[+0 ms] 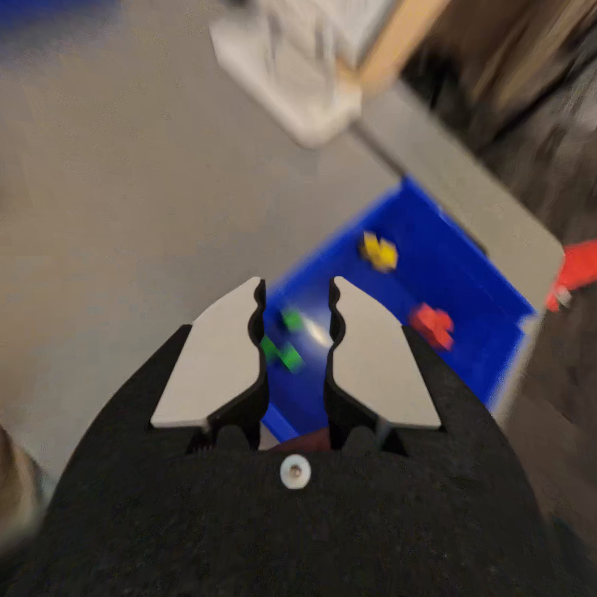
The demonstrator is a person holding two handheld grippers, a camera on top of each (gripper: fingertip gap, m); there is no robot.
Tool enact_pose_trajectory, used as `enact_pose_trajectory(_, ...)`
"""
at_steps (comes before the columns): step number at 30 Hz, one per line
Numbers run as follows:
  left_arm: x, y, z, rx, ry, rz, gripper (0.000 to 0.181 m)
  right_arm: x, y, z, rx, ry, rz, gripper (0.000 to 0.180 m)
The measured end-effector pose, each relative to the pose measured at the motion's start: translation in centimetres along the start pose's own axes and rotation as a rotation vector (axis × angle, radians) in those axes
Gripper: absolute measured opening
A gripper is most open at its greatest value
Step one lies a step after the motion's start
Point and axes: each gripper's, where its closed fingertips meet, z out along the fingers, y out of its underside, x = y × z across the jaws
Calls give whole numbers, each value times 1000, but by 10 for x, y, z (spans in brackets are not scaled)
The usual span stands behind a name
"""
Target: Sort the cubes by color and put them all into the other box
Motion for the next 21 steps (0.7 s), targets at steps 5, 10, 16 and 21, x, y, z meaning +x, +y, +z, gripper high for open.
enact_pose_trajectory(5, -20, -3, -5, 35, -91, -49, 73, -114, -40, -1, 648, -144, 444, 36)
enact_pose_trajectory(10, -28, 0, -12, 22, -122, -164, 73, -186, -13, 36, 632, -159, 438, 36)
enact_pose_trajectory(16, -41, -7, -30, 41, -190, -200, 67, -199, -6, 43, 575, -171, 367, 35)
enact_pose_trajectory(21, -132, -55, -79, -13, -462, -212, 70, -198, 0, 43, 555, -211, 410, 34)
